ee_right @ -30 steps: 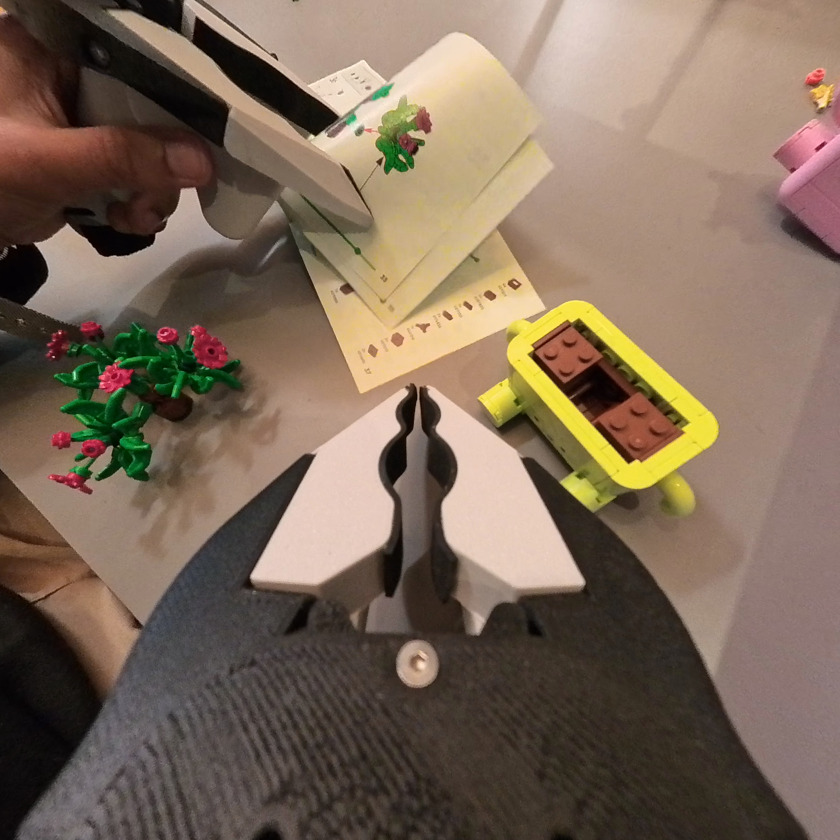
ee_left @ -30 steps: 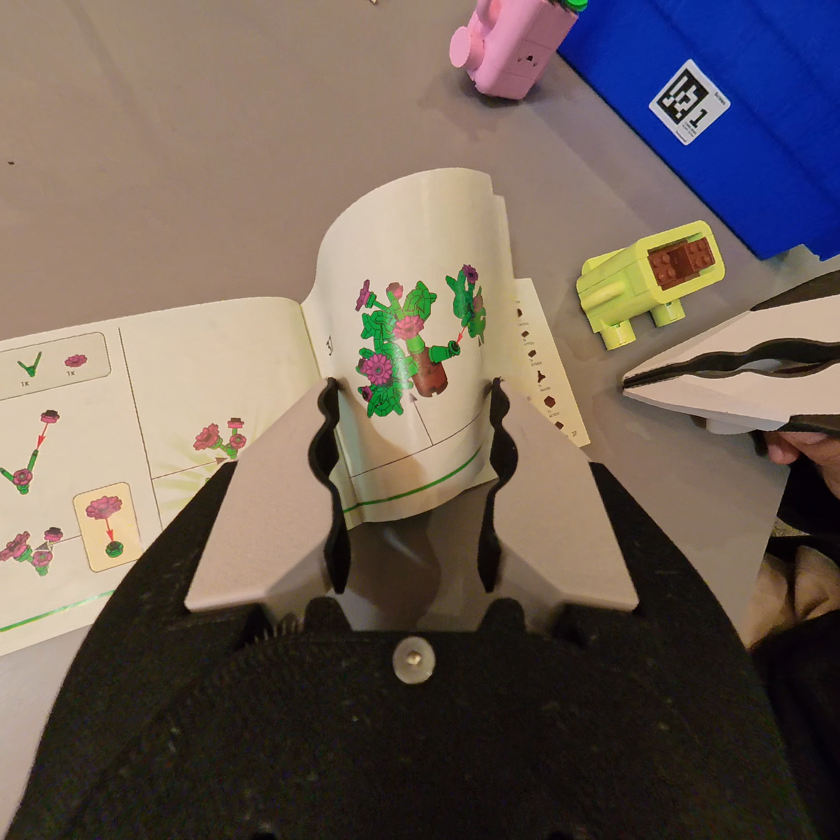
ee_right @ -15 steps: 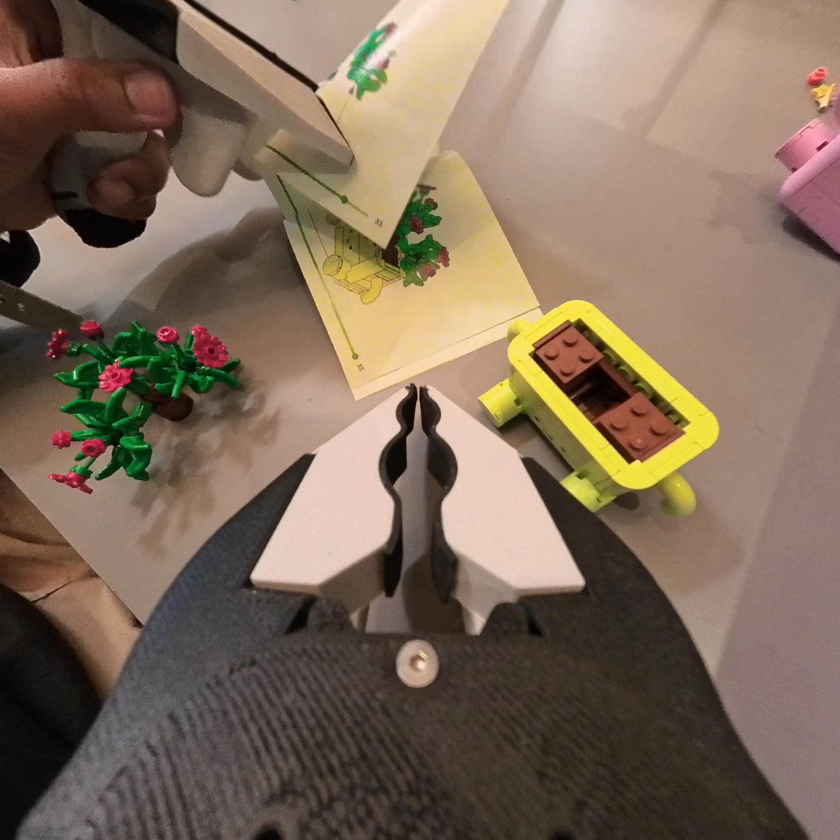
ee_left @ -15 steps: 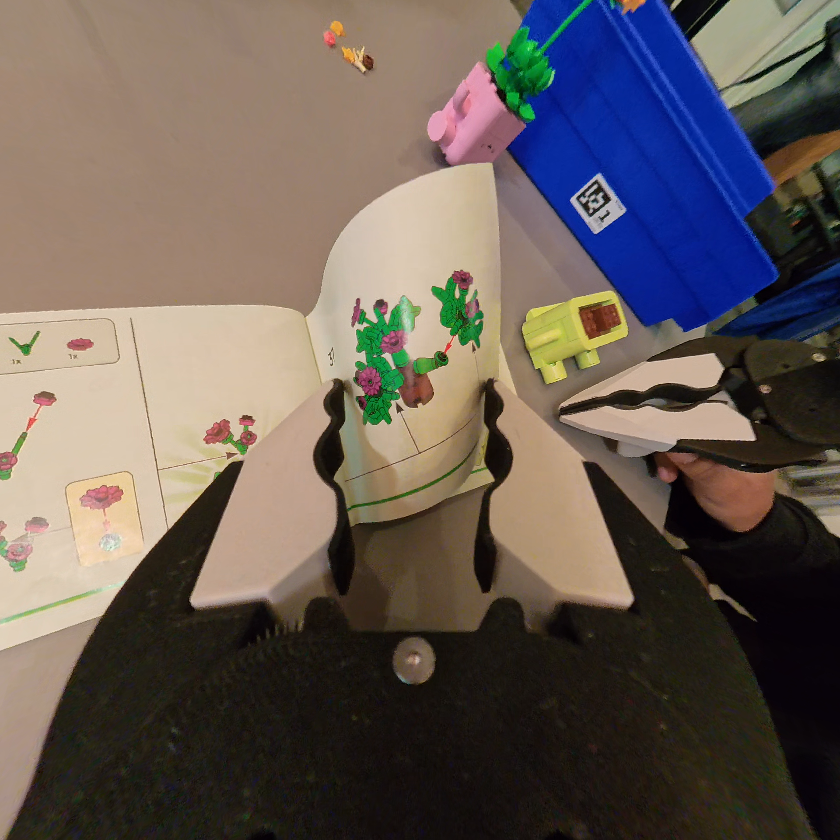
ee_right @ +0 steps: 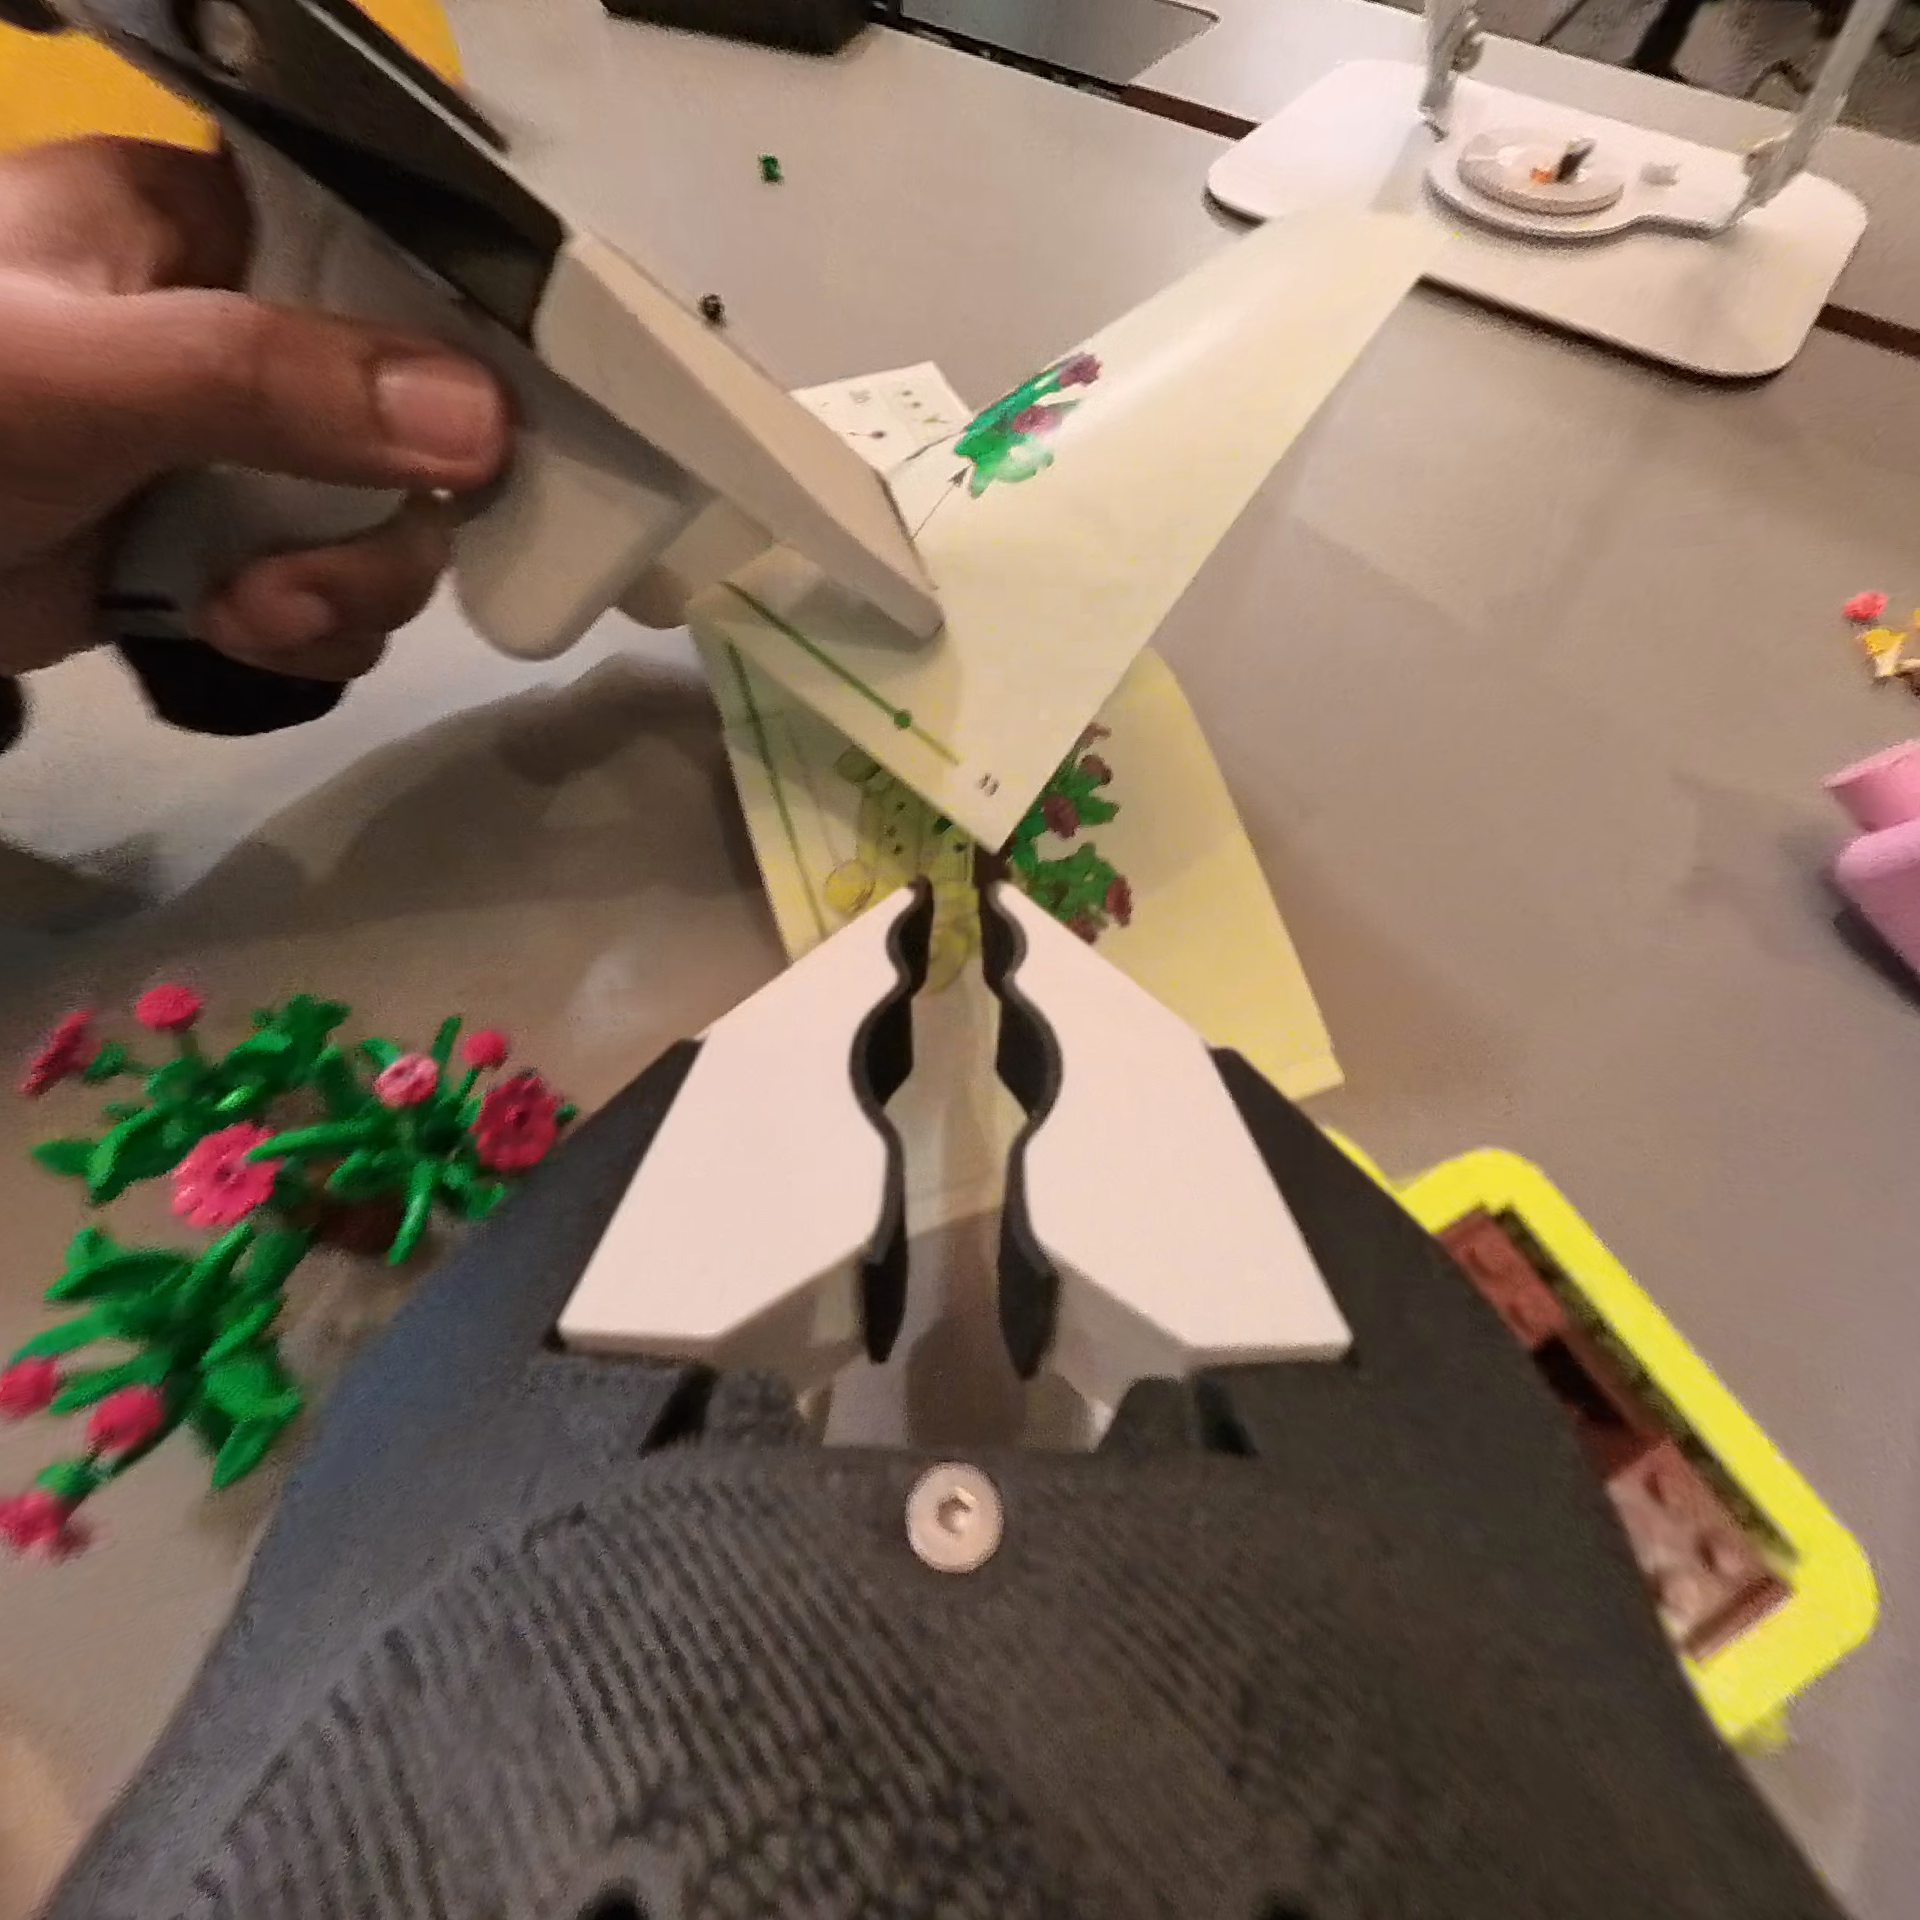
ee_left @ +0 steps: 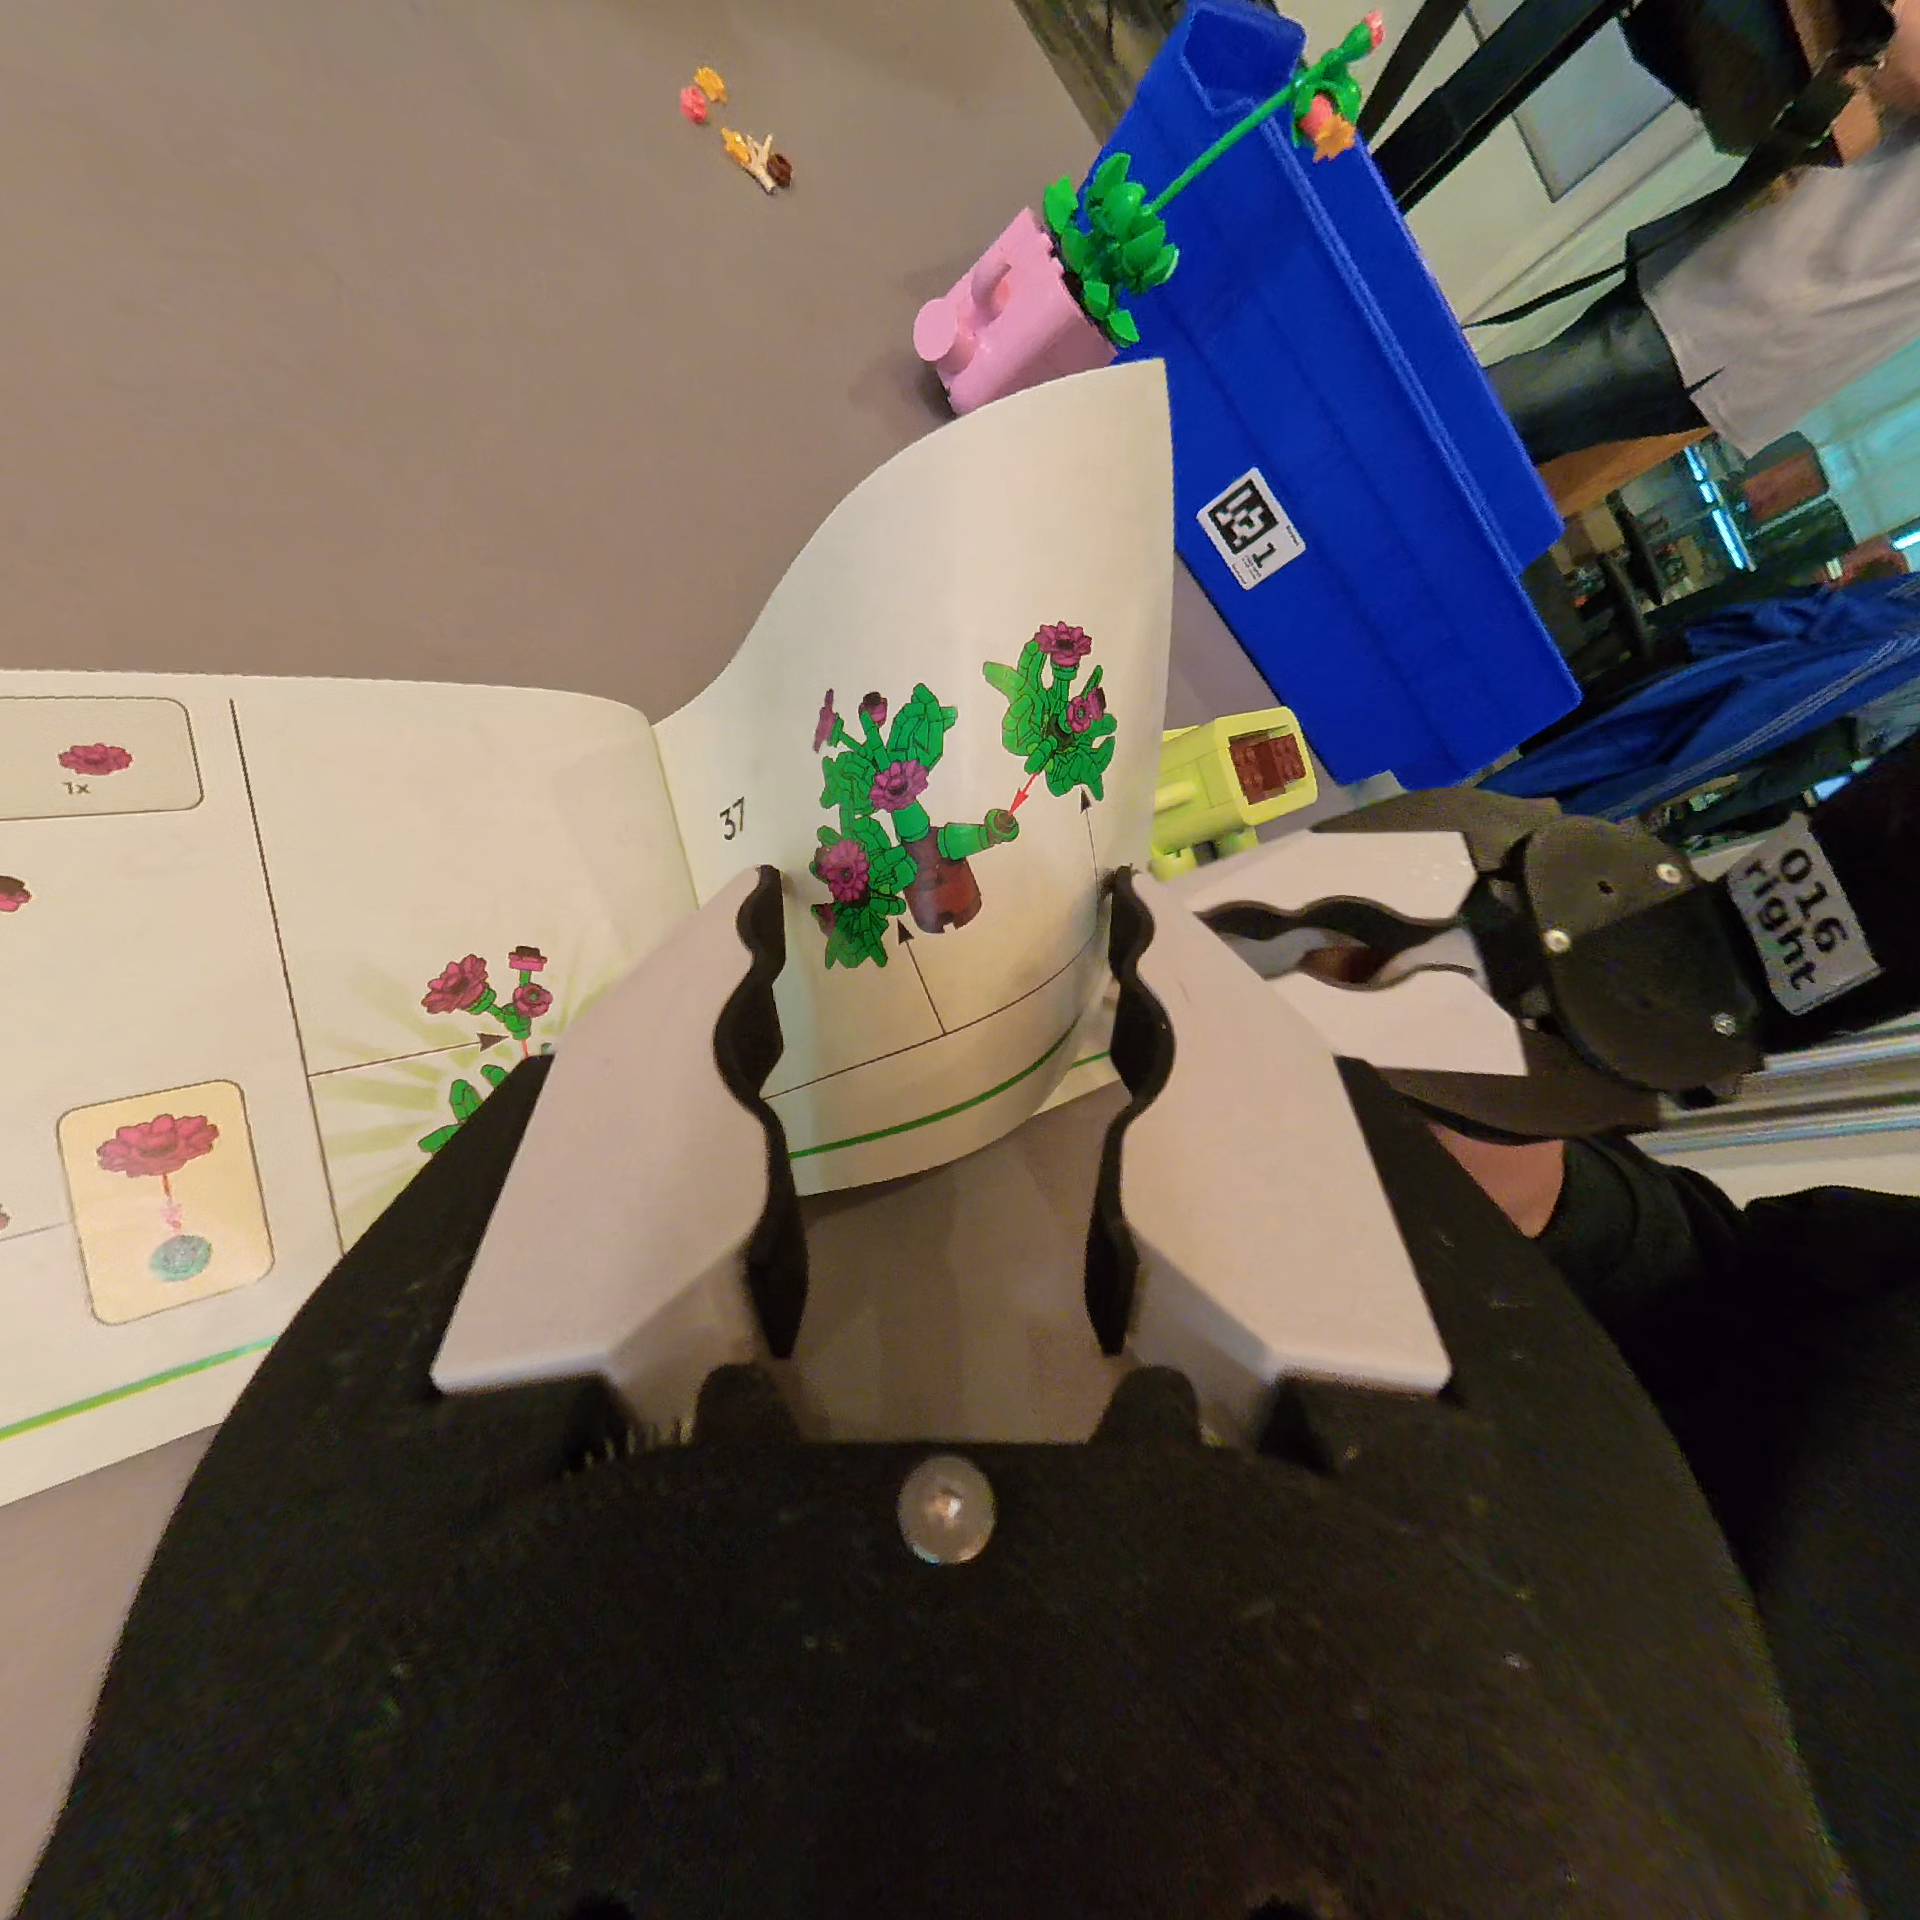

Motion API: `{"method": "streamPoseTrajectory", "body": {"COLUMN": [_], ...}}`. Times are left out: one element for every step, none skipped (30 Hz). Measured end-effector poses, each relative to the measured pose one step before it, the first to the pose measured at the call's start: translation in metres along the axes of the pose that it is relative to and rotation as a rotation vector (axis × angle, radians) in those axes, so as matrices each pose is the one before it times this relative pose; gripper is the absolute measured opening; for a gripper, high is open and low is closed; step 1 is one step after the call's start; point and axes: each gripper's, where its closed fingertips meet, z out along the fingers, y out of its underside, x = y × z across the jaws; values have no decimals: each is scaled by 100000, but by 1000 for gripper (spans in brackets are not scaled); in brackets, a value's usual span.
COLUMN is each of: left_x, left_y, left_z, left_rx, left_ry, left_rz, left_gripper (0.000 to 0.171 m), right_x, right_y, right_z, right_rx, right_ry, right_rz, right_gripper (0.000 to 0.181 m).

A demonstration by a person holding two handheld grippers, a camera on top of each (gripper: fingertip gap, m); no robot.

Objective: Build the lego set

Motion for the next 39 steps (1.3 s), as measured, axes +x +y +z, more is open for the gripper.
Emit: {"method": "streamPoseTrajectory", "body": {"left_x": [-12, -56, -54, -16, -11, 49, 224, 466, 695, 920, 920, 884, 849, 617, 200, -147, -406, -799, -1043, -959, -976, -1196, -1370, -1420, -1346, -1100, -921, -562, -273, -133, 128, 446, 560, 563, 751, 930, 775, 626, 564], "left_y": [-69, -84, -102, -194, -352, -459, -508, -548, -462, -326, -141, -84, -16, 144, 275, 364, 350, 276, 232, 195, 134, 113, 153, 255, 327, 322, 223, 111, -4, -176, -344, -350, -221, -164, -115, 7, 166, 386, 634], "left_z": [-127, -169, -224, -329, -462, -583, -604, -547, -435, -255, -80, 40, 147, 221, 236, 222, 161, 91, 4, -56, -140, -203, -195, -168, -94, -62, -71, -85, -132, -184, -202, -145, -35, 43, 131, 206, 316, 419, 503], "left_rx": [320, 345, 263, 649, 1460, 1735, 1586, 1466, 598, -345, -1396, -1522, -1385, -2161, -2537, -2653, -2091, -1004, -563, -396, -30, 127, -30, -493, -947, -830, -259, 210, 579, 1393, 2280, 2202, 1280, 854, 783, 137, -802, -1922, -3168], "left_ry": [637, 485, 156, -80, -728, -1225, -1344, -1328, -905, -22, -27, 86, 530, -105, -1545, -2752, -3421, -5076, -5902, -4847, -4399, -5413, -6268, -6321, -5646, -4281, -3446, -1716, -730, -823, -323, 702, 843, 532, 1755, 3135, 2741, 2607, 2966], "left_rz": [-668, -692, -443, 95, 787, 1908, 3303, 4646, 5186, 5481, 4782, 4136, 4007, 3454, 2630, 2312, 2330, 1593, 379, -338, -897, -1021, -781, -778, -714, -590, -630, -454, -512, 117, 1365, 2283, 2428, 1914, 1562, 1000, 77, -276, -436], "left_gripper": [64, 66, 69, 72, 73, 73, 73, 75, 77, 81, 86, 91, 95, 99, 100, 100, 100, 99, 96, 92, 90, 87, 85, 83, 83, 83, 83, 83, 83, 83, 83, 82, 79, 76, 73, 70, 69, 65, 61], "right_x": [260, 87, -50, -104, -85, -56, -105, -147, -104, -164, -206, -147, 0, 68, 3, -141, -183, -142, -19, 15, -178, -421, -395, -252, -237, -247, -189, -141, -85, 3, 58, 129, 211, 186, 106, 94, 60, -17, -64], "right_y": [-234, -289, -429, -600, -695, -708, -681, -503, -383, -442, -455, -375, -274, -166, -74, 2, 24, -2, 11, 136, 372, 571, 630, 574, 555, 517, 421, 320, 225, 103, -14, -106, -157, -139, -53, 74, 149, 152, 114], "right_z": [597, 507, 379, 225, 115, 42, 15, -46, -88, -119, -132, -125, -83, -34, -4, 10, 16, -17, -45, -96, -127, -149, -121, -73, -56, -39, -44, -39, -56, -85, -127, -156, -179, -160, -95, -9, 49, 81, 56], "right_rx": [-720, -96, 1057, 2451, 3445, 3918, 4031, 3173, 2619, 3068, 3123, 2596, 1909, 1172, 506, -20, -131, 12, -47, -764, -2257, -3529, -3838, -3507, -3250, -2977, -2399, -1762, -1109, -306, 445, 1105, 1498, 1344, 621, -305, -959, -1081, -797], "right_ry": [1669, 518, -379, -680, -613, -360, -526, -434, 239, 406, 527, 1139, 1854, 1959, 845, -587, -1116, -927, -251, -88, -1416, -3009, -2567, -1207, -792, -745, -357, -125, 67, 205, 67, -54, -184, -737, -1447, -1424, -1252, -1356, -1142], "right_rz": [-608, -264, 50, 102, 26, -235, -882, -1677, -2074, -1996, -1805, -1935, -2038, -1697, -1134, -687, -404, -174, 176, 363, 49, -315, -339, -419, -844, -1184, -1169, -1085, -847, -225, 556, 1361, 2128, 2625, 2701, 2555, 2103, 1408, 763], "right_gripper": [5, 4, 4, 4, 5, 4, 2, 0, 0, 0, 0, 0, 0, 0, 0, 0, 0, 0, 0, 0, 0, 0, 0, 0, 0, 0, 0, 0, 0, 0, 0, 0, 0, 0, 0, 0, 0, 0, 0]}}
